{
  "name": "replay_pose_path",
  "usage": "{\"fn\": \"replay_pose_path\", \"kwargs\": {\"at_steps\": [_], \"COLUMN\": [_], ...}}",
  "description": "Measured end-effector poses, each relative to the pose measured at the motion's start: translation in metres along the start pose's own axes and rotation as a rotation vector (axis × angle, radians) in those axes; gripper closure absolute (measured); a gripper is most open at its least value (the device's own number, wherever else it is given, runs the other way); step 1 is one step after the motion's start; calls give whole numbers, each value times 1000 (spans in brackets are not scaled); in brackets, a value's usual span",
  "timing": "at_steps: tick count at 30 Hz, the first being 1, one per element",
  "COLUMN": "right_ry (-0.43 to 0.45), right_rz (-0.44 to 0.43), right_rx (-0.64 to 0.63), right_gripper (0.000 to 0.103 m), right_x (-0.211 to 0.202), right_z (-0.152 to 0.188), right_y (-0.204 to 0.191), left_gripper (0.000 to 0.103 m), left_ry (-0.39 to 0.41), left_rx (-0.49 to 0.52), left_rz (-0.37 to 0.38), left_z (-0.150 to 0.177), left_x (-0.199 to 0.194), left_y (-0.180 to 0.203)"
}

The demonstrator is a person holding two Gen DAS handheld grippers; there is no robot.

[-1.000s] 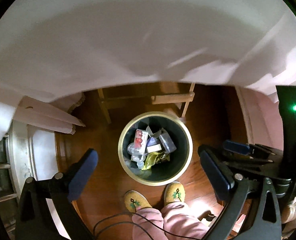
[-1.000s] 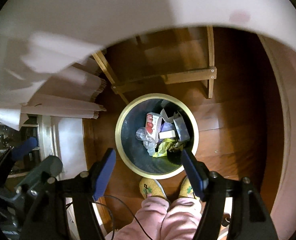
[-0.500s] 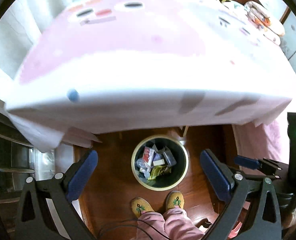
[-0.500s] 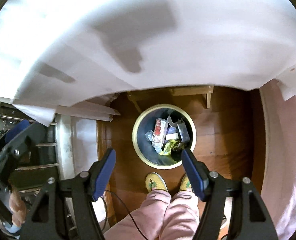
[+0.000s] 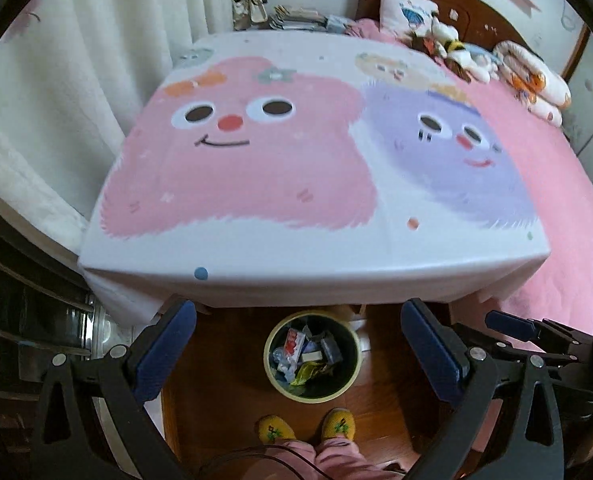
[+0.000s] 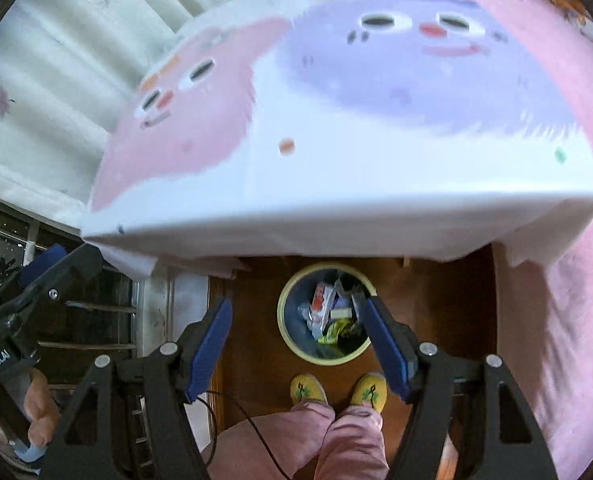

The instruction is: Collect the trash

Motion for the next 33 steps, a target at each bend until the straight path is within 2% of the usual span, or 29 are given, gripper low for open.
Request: {"fn": "replay_pose_path", "kwargs": {"at_steps": [6,11,18,23,33], "right_ry": [55,95,126,163,216], "right_rz": [3,13,38,53,61], "right_rx": [-10,-21,-56,-78,-60], "right_gripper": [34,34,34,34,34], "right_x": [-39,-67,-83,-93,-110], "right_z": [-15,-20,-17,-16,-15], "right_y": [-10,-22,-38,-46,-47], "left_gripper": [1,1,1,1,1], "left_ry": [39,37,41,38,95], "left_rx": [-27,-36,-17,-17,-27], "left_rz": [-28,-51,-100,-103,-104], "left_z": [-11,-10,-1,6,5], "left_x": [-32,-49,-62,-65,-83], "left_y": [1,0,-7,-9,-13]}}
Point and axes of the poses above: each gripper's, at about its wrist camera, not at the fingertips, and x roughly the way its jaws point, y to its right, z to its underside, the point moved 4 cm from there along x, roughly the way its jaws point, and after that the axes turned 3 degrees about x, right-handed, at the moved point
